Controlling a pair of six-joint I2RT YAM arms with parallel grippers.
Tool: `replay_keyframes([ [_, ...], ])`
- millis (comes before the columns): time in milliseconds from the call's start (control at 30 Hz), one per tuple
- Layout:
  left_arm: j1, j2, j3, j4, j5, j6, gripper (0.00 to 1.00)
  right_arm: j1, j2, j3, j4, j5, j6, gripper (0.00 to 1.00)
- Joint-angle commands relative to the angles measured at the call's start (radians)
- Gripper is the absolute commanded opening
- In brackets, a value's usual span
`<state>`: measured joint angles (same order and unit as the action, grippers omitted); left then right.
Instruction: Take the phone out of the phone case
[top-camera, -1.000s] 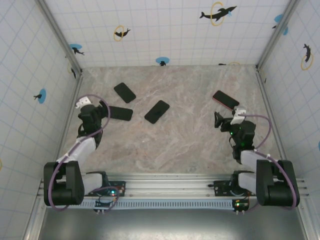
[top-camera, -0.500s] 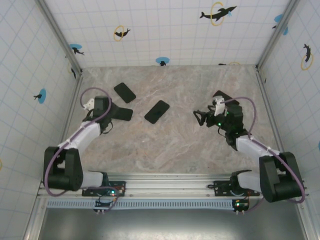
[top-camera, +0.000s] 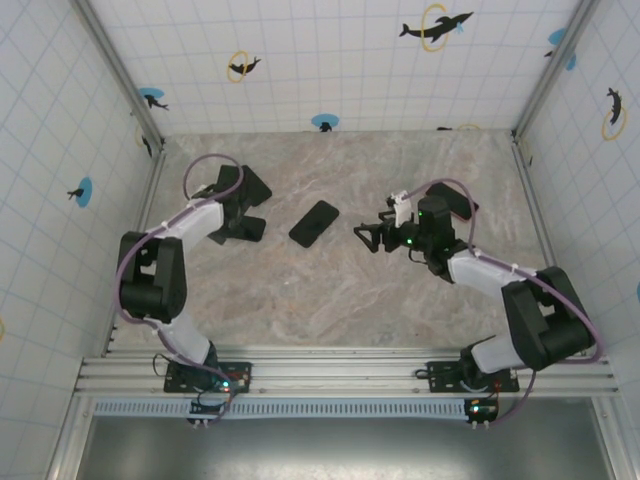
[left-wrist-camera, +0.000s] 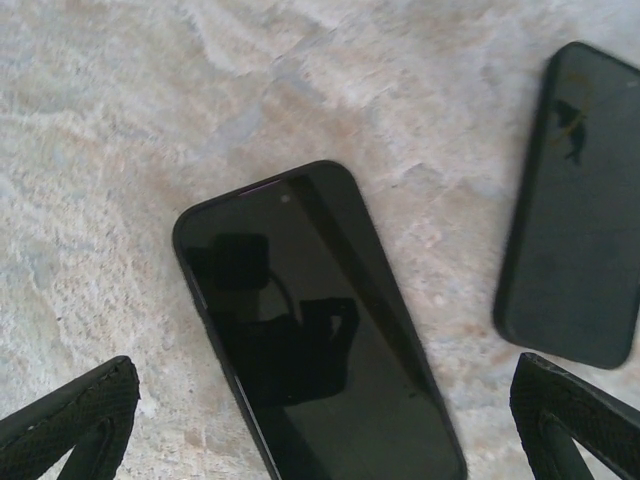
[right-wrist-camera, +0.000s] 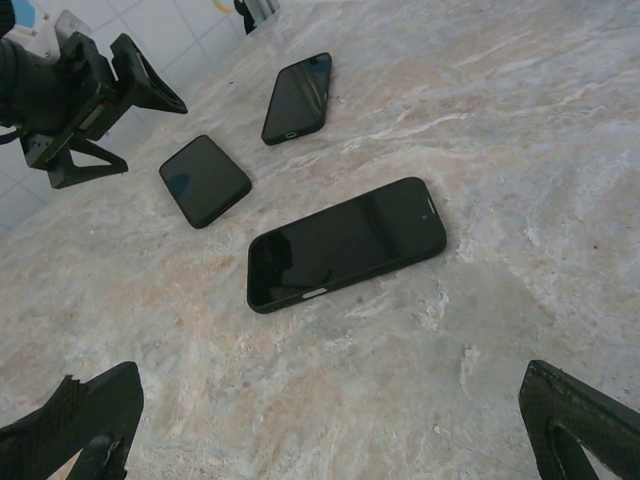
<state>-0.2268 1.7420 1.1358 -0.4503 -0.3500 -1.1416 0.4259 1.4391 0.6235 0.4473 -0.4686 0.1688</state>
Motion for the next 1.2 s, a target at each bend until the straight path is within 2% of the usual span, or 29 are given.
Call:
replay_keyframes([
  [0, -0.015, 0.042, 0.054, -0.109, -0.023, -0.081, 0.98, 0.013, 0.028, 0.040, -0.015, -0.004, 0.010, 0.99],
  [233, -0.025, 0.159, 0.164, -0.230, -0.017, -0.132, 0.98, 0.013, 0.074, 0.042, 0.005, -0.007, 0.025, 0.99],
  [933, -0.049, 0.299, 0.264, -0.281, 0.016, -0.133, 0.98, -0.017, 0.124, 0.044, 0.046, -0.057, 0.067, 0.99],
  [1167, -0.049, 0.351, 0.318, -0.368, 0.029, -0.200, 0.98, -0.045, 0.128, 0.035, 0.066, -0.103, 0.100, 0.99],
])
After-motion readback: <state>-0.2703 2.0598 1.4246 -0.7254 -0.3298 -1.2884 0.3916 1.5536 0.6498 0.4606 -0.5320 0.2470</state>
